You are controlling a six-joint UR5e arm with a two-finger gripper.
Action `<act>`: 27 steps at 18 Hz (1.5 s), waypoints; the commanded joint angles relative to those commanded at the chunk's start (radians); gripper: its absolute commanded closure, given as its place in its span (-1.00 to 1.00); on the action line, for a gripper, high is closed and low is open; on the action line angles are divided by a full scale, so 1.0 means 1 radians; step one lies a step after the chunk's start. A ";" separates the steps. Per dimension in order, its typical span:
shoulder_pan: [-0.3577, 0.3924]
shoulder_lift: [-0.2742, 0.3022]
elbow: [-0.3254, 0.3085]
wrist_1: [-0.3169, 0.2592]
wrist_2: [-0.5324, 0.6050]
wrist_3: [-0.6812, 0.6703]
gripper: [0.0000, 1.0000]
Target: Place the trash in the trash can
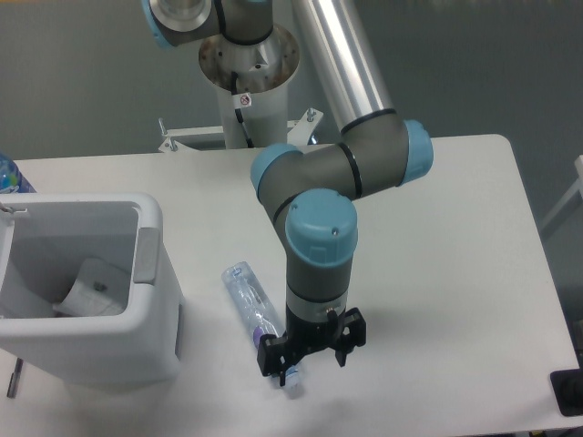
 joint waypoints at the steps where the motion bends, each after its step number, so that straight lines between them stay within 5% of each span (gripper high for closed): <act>1: -0.005 -0.023 0.000 0.012 0.038 -0.006 -1.00; 19: -0.055 -0.106 -0.002 0.023 0.088 -0.034 -1.00; 27: -0.057 -0.111 -0.008 0.023 0.117 -0.031 -0.33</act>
